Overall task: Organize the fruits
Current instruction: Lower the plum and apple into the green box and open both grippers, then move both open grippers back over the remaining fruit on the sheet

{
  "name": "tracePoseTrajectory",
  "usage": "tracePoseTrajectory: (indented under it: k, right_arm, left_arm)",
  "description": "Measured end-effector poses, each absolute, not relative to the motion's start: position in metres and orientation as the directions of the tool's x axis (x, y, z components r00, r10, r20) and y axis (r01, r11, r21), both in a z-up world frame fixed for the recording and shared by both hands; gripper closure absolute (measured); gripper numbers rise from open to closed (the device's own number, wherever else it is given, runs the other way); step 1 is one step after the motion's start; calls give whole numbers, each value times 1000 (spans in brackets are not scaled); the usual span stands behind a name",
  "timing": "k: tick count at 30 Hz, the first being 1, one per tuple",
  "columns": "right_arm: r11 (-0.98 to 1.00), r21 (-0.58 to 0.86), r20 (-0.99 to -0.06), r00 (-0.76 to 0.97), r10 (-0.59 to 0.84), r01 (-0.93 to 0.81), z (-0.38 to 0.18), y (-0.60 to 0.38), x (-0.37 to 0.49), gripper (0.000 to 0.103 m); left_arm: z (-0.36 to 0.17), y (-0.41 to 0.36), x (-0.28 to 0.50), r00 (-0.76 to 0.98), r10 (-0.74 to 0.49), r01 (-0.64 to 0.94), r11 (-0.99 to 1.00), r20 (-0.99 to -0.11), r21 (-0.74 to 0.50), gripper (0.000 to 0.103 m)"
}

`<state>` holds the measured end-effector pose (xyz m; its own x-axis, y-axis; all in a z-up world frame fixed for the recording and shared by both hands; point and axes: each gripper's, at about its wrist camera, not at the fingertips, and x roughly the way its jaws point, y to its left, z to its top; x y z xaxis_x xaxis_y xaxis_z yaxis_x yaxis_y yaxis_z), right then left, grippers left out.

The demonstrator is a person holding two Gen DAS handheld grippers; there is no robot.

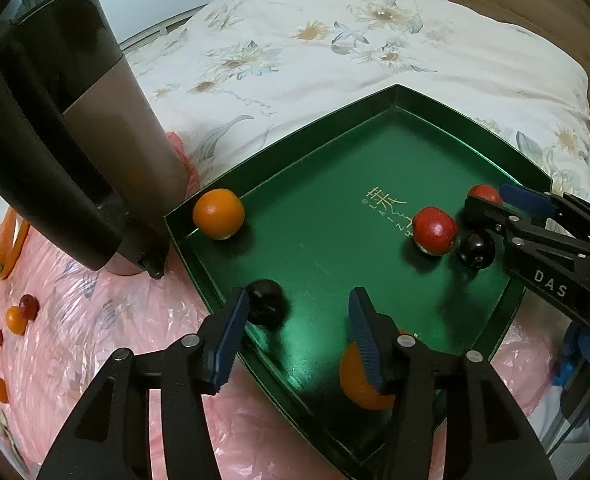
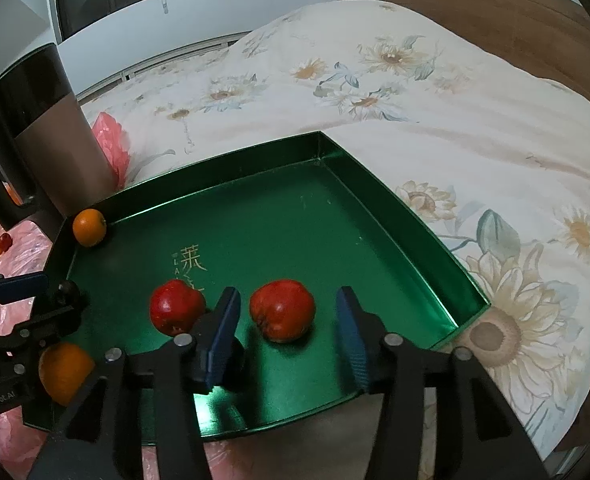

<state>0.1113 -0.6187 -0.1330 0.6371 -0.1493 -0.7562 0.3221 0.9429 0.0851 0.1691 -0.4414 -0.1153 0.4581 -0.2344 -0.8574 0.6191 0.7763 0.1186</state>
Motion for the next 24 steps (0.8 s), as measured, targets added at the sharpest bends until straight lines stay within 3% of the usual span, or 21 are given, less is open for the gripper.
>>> tracePoseTrajectory:
  k: [5,15,24]
  right_arm:
    - [939,90,-750,644,-155,331,-128,-619,106,30]
    - [933,105,-714,679,-171,345,-103,-605,81,6]
    - [939,109,-693,702,-164,327,-81,-579,56,0]
  left_arm:
    - [-110,-437,162,466,-237,617,777,-852,122,52]
    - [-85,-418,134,493,-255,611,782,-832,122,48]
    - [-60,-387,115,546,-248,577,804,-801,144,44]
